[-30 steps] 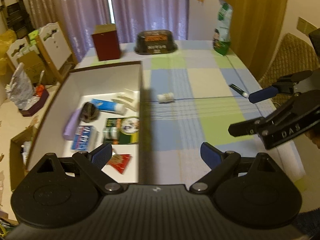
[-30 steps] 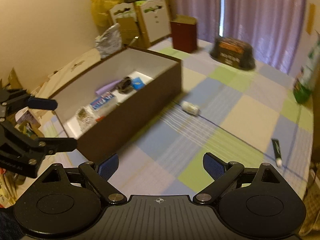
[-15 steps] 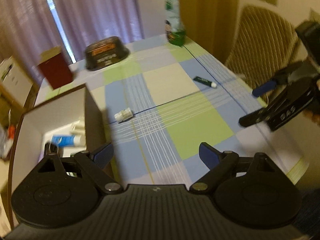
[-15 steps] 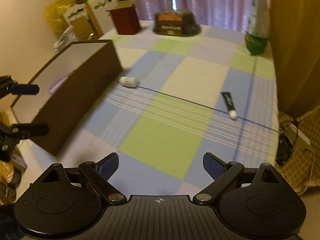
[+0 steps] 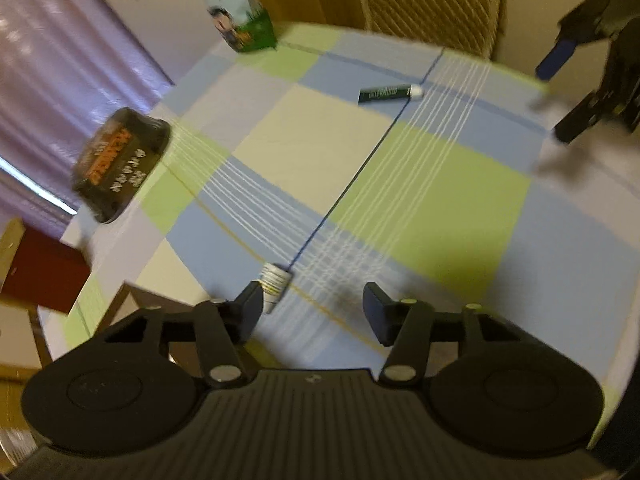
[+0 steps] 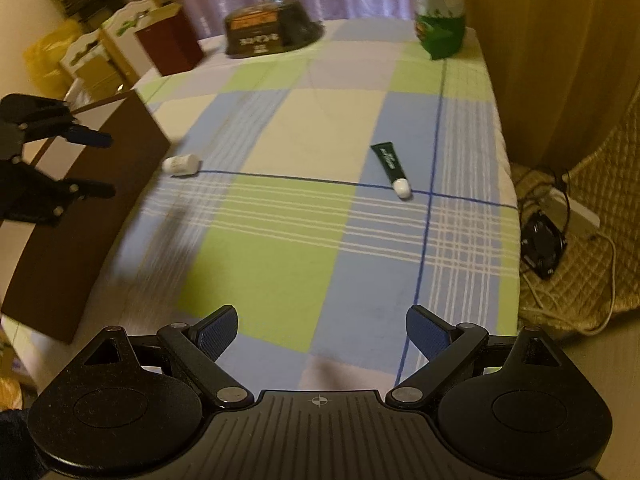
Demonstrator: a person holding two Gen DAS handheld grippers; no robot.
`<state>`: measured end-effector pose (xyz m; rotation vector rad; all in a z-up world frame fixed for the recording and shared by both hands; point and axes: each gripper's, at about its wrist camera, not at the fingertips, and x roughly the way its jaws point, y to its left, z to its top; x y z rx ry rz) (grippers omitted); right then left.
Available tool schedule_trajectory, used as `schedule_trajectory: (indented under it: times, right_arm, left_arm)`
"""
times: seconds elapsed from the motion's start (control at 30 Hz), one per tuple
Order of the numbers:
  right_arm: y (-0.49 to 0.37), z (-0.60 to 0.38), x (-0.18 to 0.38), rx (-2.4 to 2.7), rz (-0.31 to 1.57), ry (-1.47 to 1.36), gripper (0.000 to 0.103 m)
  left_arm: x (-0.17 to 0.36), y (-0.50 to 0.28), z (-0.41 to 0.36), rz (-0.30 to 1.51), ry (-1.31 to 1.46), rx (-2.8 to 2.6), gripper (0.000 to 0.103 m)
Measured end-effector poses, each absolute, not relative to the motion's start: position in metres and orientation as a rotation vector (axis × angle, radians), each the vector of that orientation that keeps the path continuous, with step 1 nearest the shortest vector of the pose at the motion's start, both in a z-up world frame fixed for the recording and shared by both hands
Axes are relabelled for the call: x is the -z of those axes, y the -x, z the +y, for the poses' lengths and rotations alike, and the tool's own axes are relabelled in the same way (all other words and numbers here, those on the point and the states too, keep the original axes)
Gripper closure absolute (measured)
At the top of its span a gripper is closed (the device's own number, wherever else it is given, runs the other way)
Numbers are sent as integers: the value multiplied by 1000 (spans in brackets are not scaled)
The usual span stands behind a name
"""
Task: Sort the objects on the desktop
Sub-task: 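Grasp the white pill bottle with the left tool while the right tool grasps the green lip gel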
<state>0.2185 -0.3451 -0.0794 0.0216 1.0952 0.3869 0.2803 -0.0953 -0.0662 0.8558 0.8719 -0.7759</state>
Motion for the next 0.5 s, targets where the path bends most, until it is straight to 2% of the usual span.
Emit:
schedule_trajectory:
  times: [0.07,0.27,0.5]
  right_arm:
    - [-223,-347,82,-366,1104,-44,9]
    - [-236,-359,95,-300,1139,-96,9]
    - [-249,-378,106,-221,1169,-154,9]
  left_arm:
    - [80,-301,-99,894,-911,788,55]
    - [115,-341,-111,972,-1042,843,67]
    - [142,-362,-125,1051,-1154,871,67]
